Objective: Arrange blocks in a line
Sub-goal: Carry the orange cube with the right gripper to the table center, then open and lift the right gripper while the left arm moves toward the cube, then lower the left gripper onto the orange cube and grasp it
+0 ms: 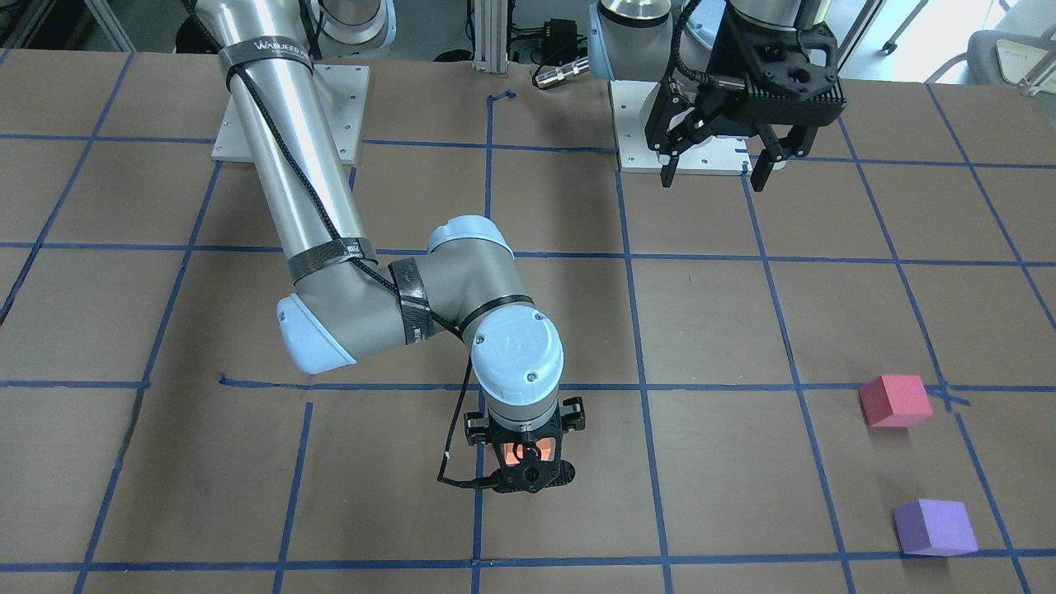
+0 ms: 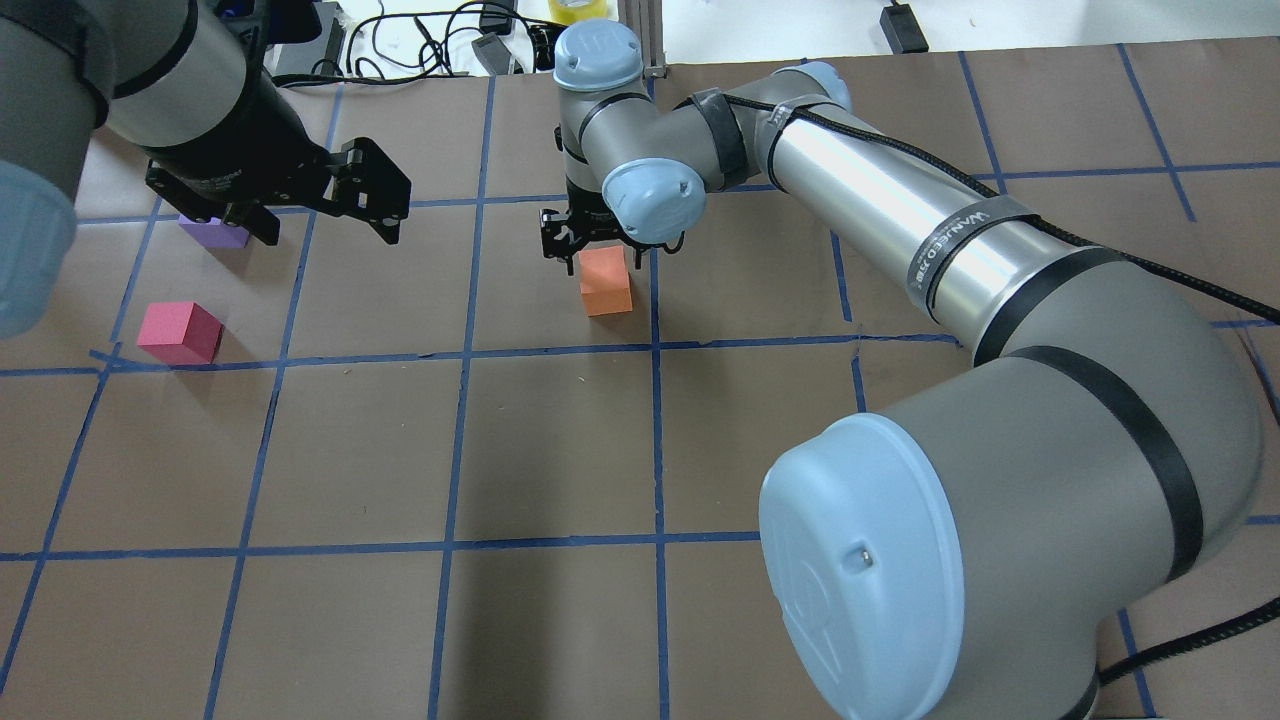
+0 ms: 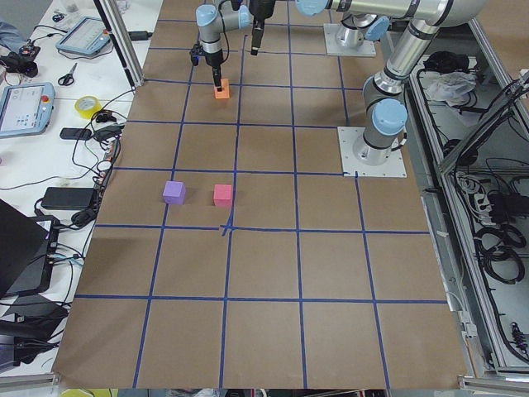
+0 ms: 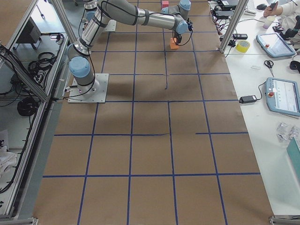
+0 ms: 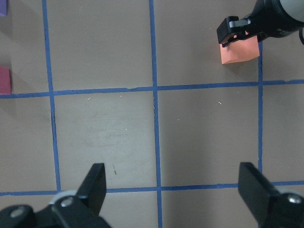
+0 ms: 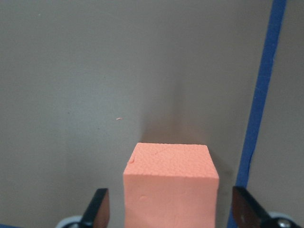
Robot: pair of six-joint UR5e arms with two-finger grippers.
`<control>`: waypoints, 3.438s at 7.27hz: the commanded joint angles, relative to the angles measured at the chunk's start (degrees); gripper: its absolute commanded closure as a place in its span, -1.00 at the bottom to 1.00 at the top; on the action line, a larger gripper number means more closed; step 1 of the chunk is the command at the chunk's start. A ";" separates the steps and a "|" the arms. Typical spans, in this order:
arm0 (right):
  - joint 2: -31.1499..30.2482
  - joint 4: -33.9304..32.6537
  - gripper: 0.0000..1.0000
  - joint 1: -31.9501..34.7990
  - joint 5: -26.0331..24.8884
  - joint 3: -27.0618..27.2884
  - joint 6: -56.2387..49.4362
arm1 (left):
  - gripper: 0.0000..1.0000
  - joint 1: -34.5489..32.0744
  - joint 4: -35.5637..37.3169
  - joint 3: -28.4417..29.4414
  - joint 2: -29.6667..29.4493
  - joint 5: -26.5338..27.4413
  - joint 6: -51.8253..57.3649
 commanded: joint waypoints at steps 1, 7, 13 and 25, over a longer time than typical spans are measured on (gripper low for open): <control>-3.07 1.43 -1.00 -0.86 -0.04 0.05 0.05 | -1.00 0.00 -0.05 0.00 0.00 0.00 0.00; -24.22 13.92 -1.00 -15.53 -6.51 9.14 -16.42 | -1.00 -0.61 1.09 -0.18 -2.36 -0.88 -0.70; -47.74 18.92 -1.00 -19.50 -7.59 30.38 -16.74 | -1.00 -1.92 26.25 -0.26 -27.56 -3.23 -2.19; -47.48 19.90 -1.00 -19.33 -9.43 30.73 -16.83 | -1.00 -12.48 27.03 7.56 -42.89 -2.64 -15.03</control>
